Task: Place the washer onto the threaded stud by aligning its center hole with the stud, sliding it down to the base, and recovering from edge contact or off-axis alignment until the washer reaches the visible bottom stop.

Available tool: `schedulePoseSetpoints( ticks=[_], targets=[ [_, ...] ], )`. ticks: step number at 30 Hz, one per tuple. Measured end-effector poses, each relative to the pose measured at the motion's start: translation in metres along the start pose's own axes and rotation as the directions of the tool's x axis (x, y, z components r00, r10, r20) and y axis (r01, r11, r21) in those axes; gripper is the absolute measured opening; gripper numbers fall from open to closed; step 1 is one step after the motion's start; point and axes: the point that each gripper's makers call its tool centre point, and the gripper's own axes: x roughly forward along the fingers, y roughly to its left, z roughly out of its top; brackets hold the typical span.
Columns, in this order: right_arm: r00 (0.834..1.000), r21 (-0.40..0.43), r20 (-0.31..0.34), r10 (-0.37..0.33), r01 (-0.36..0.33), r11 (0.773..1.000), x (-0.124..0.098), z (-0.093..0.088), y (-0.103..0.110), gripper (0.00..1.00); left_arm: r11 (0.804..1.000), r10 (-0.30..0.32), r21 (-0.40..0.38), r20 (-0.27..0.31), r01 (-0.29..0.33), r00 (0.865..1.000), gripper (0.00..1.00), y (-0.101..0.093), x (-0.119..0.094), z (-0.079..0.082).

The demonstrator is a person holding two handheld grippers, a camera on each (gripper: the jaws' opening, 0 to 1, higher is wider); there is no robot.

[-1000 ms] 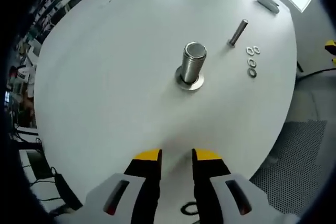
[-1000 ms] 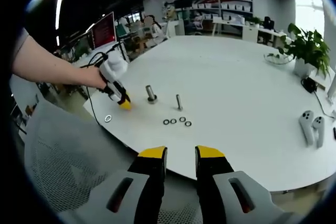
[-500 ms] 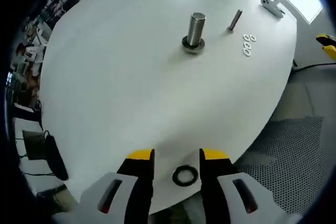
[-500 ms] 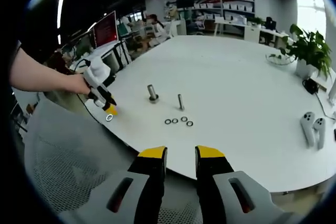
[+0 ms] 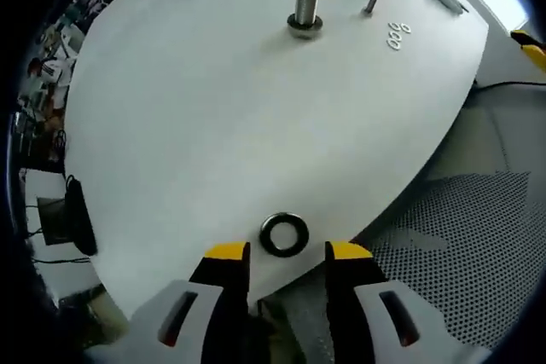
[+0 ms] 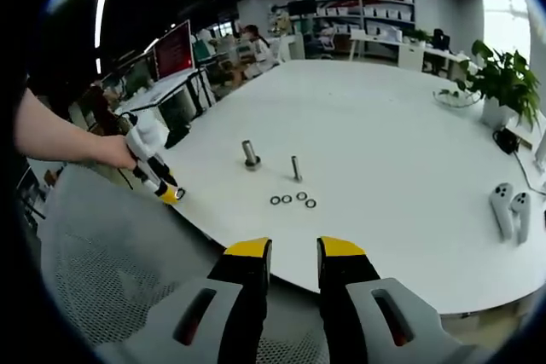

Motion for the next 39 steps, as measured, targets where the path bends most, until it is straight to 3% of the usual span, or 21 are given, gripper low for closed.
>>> schedulePoseSetpoints(
  ticks=[10,23,29,31,39],
  targets=[
    [1.0,0.003,0.005,-0.004,0.004,1.0,0.0,0.001,-0.001,0.24,0.999,0.021,0.025,-0.005,-0.021,1.0,0.21,0.002,0.002,0.008],
    [1.0,0.006,0.006,-0.009,0.009,1.0,0.0,0.001,-0.002,0.24,0.999,0.022,0.031,0.008,-0.022,1.0,0.21,0.007,0.005,0.032],
    [1.0,0.008,0.003,-0.012,0.012,1.0,0.0,0.001,-0.003,0.24,1.0,0.025,0.002,0.044,-0.025,0.999,0.21,0.011,0.008,0.052],
    [1.0,0.008,0.001,-0.013,0.013,1.0,0.0,0.0,-0.003,0.24,0.999,0.019,-0.045,0.025,-0.018,1.0,0.21,0.011,0.009,0.051],
    [1.0,0.014,0.007,-0.017,0.017,1.0,0.0,0.001,-0.004,0.24,0.996,0.027,-0.088,0.026,-0.025,0.999,0.26,0.008,0.009,0.054]
  ],
)
